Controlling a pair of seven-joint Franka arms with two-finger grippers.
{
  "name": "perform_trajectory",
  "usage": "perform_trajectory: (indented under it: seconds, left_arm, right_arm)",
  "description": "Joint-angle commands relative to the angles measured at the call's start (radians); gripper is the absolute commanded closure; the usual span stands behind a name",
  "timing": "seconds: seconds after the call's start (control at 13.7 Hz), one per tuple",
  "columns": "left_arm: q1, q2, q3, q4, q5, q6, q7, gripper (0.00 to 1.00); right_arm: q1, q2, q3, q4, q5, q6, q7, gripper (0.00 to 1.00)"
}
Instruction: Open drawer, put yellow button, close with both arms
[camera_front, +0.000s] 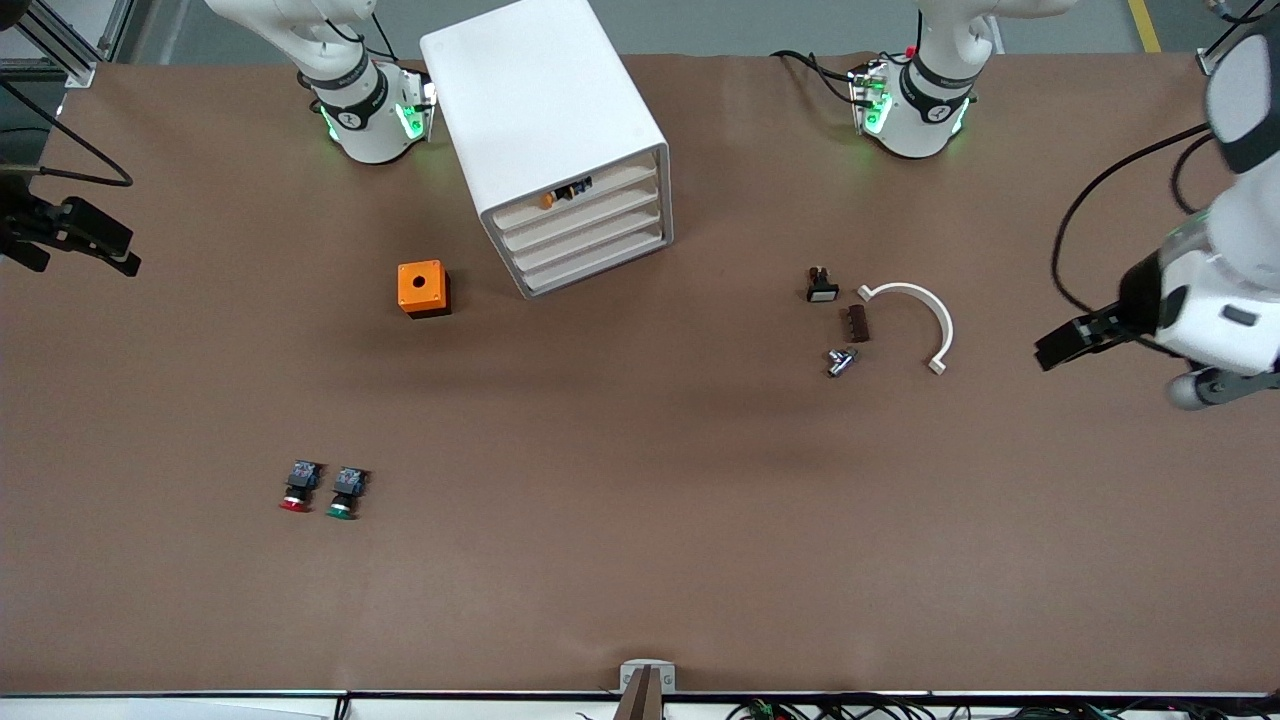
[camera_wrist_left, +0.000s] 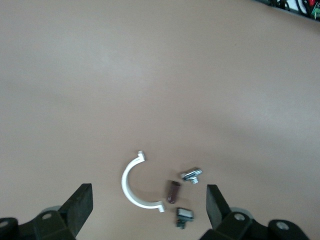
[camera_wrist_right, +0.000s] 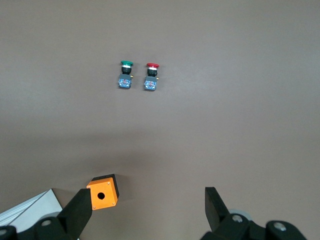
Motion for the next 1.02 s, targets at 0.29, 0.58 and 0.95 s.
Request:
perform_trajectory:
  seconds: [0.29, 0.58, 0.95]
  left_arm:
    - [0.031, -0.301, -0.022, -0.297, -0.053, 0.013, 0.1, 0.0]
    - [0.042, -0.407, -0.061, -0.385, -0.061, 0.014, 0.103, 0.0]
    - [0.034, -0.402, -0.064, -0.374, -0.049, -0.004, 0.112, 0.0]
  right_arm:
    - [0.005, -0.008, 0.014, -0.002, -0.002, 0.006, 0.006, 0.0]
    - [0.008, -0.008, 0.009, -0.004, -0.002, 0.006, 0.006, 0.0]
    - [0.006, -0.006, 0.012, -0.002, -0.002, 0.007, 0.006, 0.0]
